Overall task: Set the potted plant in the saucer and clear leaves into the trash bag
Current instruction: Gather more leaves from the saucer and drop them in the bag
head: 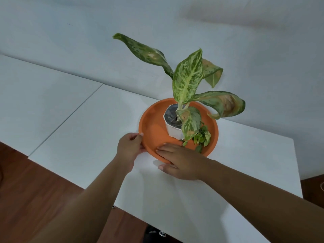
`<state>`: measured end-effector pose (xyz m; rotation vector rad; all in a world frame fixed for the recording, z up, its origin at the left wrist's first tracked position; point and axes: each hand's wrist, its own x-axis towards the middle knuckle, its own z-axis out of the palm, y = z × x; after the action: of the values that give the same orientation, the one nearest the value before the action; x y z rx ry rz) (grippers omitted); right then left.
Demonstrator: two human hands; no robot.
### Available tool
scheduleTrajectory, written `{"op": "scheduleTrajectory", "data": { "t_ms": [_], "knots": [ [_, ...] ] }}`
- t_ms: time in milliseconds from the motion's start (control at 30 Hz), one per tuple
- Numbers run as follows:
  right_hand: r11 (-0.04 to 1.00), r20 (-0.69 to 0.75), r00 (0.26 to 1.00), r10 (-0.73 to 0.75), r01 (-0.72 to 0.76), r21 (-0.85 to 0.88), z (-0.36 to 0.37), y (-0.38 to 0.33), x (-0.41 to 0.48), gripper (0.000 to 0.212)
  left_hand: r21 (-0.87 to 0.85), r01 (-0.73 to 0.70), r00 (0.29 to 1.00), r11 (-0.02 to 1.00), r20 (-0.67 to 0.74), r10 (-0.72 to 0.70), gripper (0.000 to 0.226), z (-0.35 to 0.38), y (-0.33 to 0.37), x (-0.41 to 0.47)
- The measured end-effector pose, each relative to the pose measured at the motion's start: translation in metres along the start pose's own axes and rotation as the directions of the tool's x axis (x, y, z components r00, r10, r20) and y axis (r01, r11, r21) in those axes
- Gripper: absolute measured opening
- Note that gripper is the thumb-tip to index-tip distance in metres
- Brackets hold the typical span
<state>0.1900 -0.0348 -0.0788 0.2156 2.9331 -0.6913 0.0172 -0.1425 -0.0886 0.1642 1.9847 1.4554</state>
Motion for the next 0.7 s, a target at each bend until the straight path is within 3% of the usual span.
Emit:
{"op": "scheduleTrajectory", "data": {
  "t_ms": [100,333,433,533,700],
  "knots": [
    [0.999,0.017,1.000,-0.015,0.016,-0.029,-0.001,0.009,-0.011,0.058,-0.029,-0.021,0.999,0.999,-0.025,0.020,0.024,0.000,-0.004,-0.004],
    [0.984,0.005,0.998,-0.058,0.059,-0.169,-0.016,0.031,-0.042,0.053,0.097,-0.075,0.997,0.993,-0.022,0.077,0.021,-0.010,0.014,0.022],
    [0.973,-0.058,0.995,-0.081,0.066,-0.221,-0.020,0.030,-0.042,0.053,0.106,-0.056,0.998,0.993,-0.003,0.056,0.020,-0.016,0.023,0.037],
    [0.978,-0.124,0.992,-0.029,0.003,-0.207,-0.020,0.029,-0.028,0.058,0.119,-0.055,0.998,0.991,0.011,0.054,0.023,-0.018,0.023,0.041],
    [0.977,-0.097,0.992,0.080,-0.098,-0.191,-0.008,0.022,-0.011,0.073,0.133,-0.088,0.996,0.987,-0.015,0.091,0.022,-0.016,0.018,0.037]
  ]
}}
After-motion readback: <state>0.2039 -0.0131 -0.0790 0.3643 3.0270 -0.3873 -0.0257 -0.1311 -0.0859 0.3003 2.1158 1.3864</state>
